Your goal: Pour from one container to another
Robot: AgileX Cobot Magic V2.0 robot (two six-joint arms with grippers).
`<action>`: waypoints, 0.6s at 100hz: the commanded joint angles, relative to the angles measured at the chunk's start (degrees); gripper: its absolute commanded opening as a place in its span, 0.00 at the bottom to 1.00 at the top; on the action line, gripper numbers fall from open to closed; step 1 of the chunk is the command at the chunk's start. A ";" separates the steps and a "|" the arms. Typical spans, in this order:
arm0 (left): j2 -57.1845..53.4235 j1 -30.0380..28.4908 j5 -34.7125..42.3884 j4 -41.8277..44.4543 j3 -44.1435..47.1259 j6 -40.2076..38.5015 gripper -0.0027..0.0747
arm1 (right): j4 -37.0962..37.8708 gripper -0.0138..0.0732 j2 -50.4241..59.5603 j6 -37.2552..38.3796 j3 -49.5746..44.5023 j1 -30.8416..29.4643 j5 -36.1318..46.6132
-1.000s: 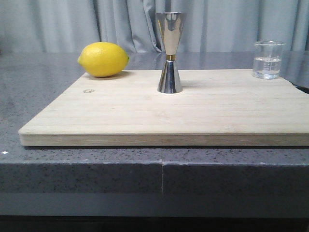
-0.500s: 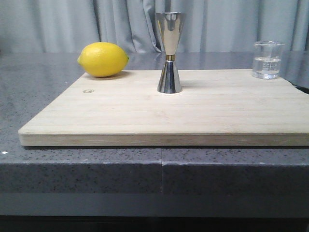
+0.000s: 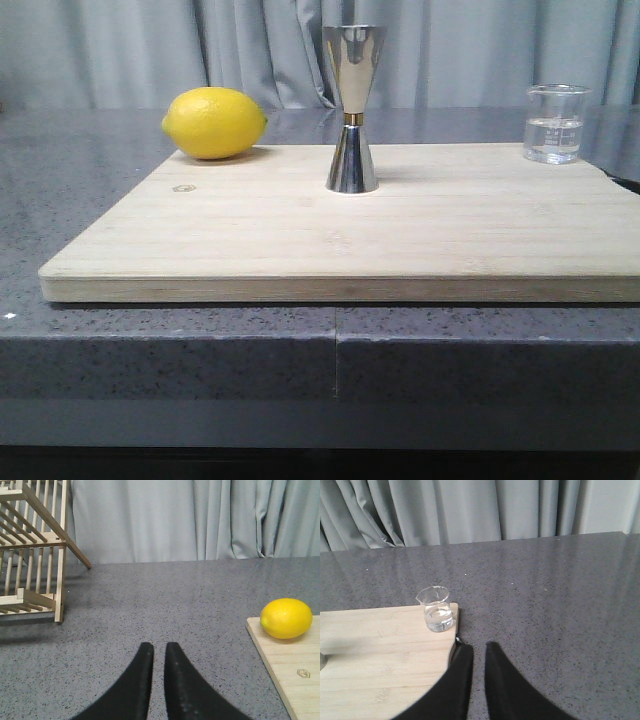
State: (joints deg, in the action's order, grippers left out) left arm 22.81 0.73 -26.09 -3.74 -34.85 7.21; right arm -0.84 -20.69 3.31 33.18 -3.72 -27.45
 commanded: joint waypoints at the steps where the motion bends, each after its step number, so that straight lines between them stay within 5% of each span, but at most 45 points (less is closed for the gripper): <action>1: 1.00 0.32 4.62 -0.23 -1.89 0.11 0.42 | 0.44 0.45 -0.93 -0.37 2.03 -0.29 4.79; 9: 1.00 0.32 4.62 -0.10 -1.89 0.11 0.69 | 0.44 0.69 -0.93 -0.37 2.03 -0.51 4.80; 16: 1.00 0.32 4.72 -0.10 -1.89 0.11 0.79 | 0.44 0.81 -0.93 -0.37 2.03 -0.51 5.05; 60: 1.16 0.32 9.96 -2.41 -1.89 0.11 0.79 | -0.38 0.85 -0.93 -0.37 2.03 -0.51 5.86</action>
State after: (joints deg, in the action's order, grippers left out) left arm 22.93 0.73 -23.47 -5.34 -34.85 7.21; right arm -0.98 -20.69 3.31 33.18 -3.82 -27.07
